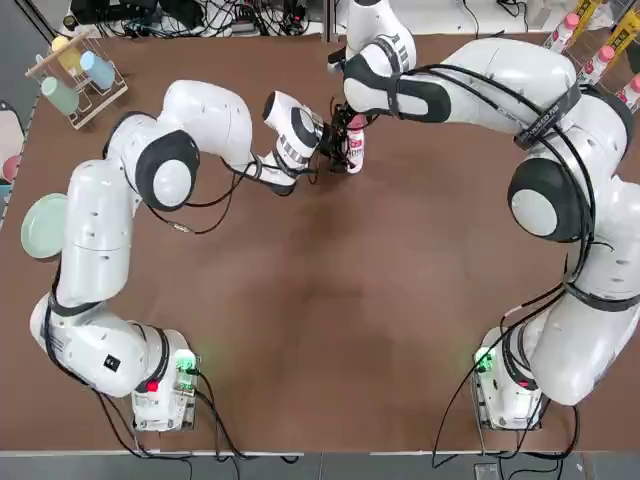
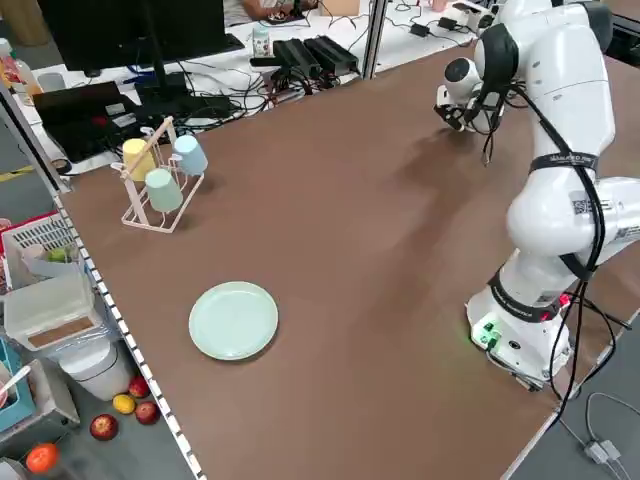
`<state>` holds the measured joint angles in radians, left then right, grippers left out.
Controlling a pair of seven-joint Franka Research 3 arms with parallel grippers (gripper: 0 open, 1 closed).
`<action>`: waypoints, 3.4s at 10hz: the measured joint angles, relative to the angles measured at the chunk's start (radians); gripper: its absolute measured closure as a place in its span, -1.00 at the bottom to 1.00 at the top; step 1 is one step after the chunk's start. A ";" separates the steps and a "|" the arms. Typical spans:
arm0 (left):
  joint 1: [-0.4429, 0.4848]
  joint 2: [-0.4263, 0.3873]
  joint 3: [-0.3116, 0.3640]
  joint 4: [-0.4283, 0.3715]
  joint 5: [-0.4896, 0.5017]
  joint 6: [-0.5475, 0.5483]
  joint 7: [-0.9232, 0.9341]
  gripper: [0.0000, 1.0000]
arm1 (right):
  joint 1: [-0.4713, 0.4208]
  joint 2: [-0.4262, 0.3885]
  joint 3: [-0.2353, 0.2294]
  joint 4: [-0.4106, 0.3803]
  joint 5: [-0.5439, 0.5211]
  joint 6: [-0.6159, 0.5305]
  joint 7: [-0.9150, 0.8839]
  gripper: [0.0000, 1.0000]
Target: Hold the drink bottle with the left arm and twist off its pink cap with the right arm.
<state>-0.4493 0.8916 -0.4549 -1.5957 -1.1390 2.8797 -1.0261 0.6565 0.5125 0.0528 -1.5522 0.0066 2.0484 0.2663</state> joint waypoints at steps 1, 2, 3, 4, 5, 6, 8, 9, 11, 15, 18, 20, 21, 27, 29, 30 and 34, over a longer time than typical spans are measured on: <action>0.000 0.000 0.000 0.000 0.000 0.000 0.000 -0.21 | -0.001 0.000 -0.002 0.000 0.001 0.000 0.004 -1.00; 0.000 0.000 0.000 0.000 0.000 0.000 0.000 -0.21 | -0.007 0.000 -0.005 0.000 0.002 -0.003 0.016 -1.00; 0.000 0.000 0.000 0.000 0.000 0.000 0.000 -0.21 | -0.018 -0.001 -0.009 0.004 0.003 -0.015 0.043 -1.00; 0.000 0.000 0.000 0.001 0.000 0.000 0.000 -0.21 | -0.032 -0.003 -0.011 0.012 0.008 -0.032 0.076 -1.00; -0.002 0.002 0.000 0.003 0.000 0.000 -0.001 -0.21 | -0.041 -0.008 -0.011 0.019 0.013 -0.040 0.111 -1.00; -0.002 0.002 0.001 0.003 0.000 0.000 -0.001 -0.21 | -0.045 -0.017 -0.011 0.027 0.013 -0.050 0.137 -1.00; -0.002 0.002 0.001 0.003 0.000 0.000 -0.001 -0.21 | -0.060 -0.042 -0.011 0.030 0.034 -0.067 0.174 -1.00; -0.002 0.002 0.001 0.003 0.000 0.000 -0.001 -0.21 | -0.066 -0.046 -0.011 0.030 0.076 -0.068 0.210 -1.00; -0.002 0.002 0.001 0.003 0.000 0.000 -0.001 -0.23 | -0.068 -0.046 -0.011 0.030 0.110 -0.067 0.348 -0.92; -0.002 0.002 0.001 0.003 0.000 0.000 -0.001 -0.21 | -0.069 -0.046 -0.011 0.022 0.114 -0.051 0.478 -0.70; -0.002 0.002 0.001 0.003 0.000 0.000 -0.001 -0.21 | -0.069 -0.044 -0.010 -0.003 0.117 0.007 0.489 -0.59; -0.002 0.002 0.001 0.003 0.000 0.000 -0.001 -0.21 | -0.057 -0.041 -0.005 -0.017 0.117 0.019 0.489 -0.55; -0.002 0.002 0.001 0.003 0.000 0.000 -0.001 -0.21 | -0.046 -0.040 -0.003 -0.021 0.117 0.020 0.490 -0.53; -0.002 0.002 0.001 0.003 0.000 0.000 -0.001 -0.21 | -0.035 -0.040 -0.002 -0.031 0.117 0.019 0.493 -0.26; -0.002 0.002 0.001 0.003 0.000 0.000 -0.001 -0.21 | -0.037 -0.040 -0.003 -0.032 0.117 0.019 0.493 -0.25; -0.002 0.002 0.001 0.003 0.000 0.000 -0.001 -0.21 | -0.038 -0.040 -0.004 -0.032 0.117 0.019 0.494 -0.23; -0.002 0.002 0.001 0.004 0.000 0.000 -0.001 -0.21 | -0.040 -0.040 -0.005 -0.032 0.118 0.021 0.497 0.05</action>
<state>-0.4513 0.8938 -0.4539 -1.5919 -1.1390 2.8795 -1.0268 0.6165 0.4722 0.0474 -1.5839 0.1246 2.0692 0.7637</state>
